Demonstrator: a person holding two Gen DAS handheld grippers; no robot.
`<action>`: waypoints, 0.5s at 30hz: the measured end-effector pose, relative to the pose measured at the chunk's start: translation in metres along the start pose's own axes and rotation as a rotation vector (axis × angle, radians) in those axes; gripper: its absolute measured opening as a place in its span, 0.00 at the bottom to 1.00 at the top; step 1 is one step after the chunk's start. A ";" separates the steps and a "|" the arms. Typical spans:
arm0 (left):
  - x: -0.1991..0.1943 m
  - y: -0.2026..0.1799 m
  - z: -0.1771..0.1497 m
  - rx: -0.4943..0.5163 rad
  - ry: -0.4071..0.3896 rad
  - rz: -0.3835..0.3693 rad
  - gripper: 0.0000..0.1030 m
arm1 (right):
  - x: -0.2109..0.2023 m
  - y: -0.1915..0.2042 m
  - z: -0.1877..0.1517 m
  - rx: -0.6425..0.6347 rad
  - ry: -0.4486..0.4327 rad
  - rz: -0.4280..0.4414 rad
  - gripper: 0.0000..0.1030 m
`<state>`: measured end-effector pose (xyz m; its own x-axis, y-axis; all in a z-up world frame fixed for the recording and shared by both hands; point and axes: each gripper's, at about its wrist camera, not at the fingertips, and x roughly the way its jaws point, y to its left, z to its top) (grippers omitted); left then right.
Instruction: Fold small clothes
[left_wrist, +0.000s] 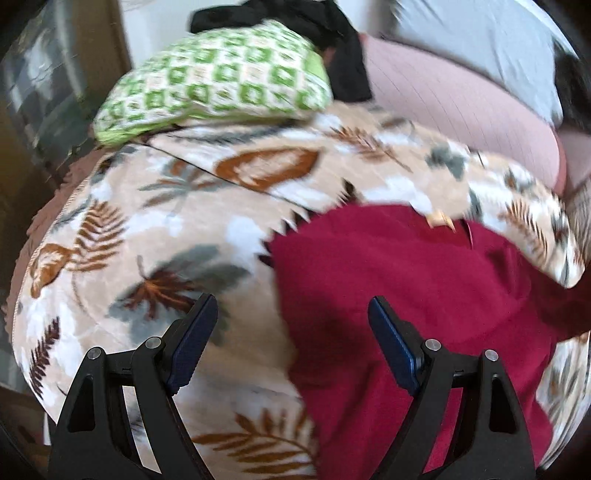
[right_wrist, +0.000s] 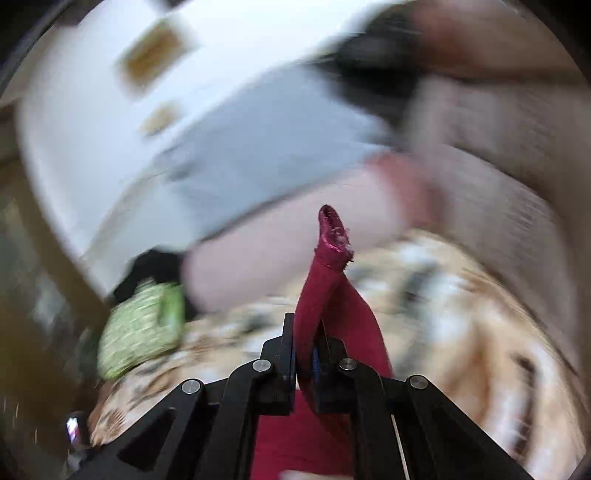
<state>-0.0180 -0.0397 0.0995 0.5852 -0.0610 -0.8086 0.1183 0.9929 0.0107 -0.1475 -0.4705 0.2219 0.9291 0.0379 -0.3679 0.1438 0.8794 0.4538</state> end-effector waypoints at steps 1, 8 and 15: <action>-0.002 0.007 0.002 -0.016 -0.008 0.001 0.81 | 0.015 0.024 -0.002 -0.024 0.024 0.064 0.06; 0.003 0.048 0.004 -0.118 -0.002 -0.010 0.81 | 0.148 0.198 -0.142 -0.315 0.326 0.292 0.06; 0.017 0.044 -0.008 -0.102 0.034 -0.035 0.81 | 0.190 0.203 -0.253 -0.446 0.654 0.287 0.23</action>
<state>-0.0095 0.0035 0.0819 0.5543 -0.0940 -0.8270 0.0547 0.9956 -0.0764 -0.0277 -0.1649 0.0382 0.5046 0.4350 -0.7457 -0.3434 0.8936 0.2889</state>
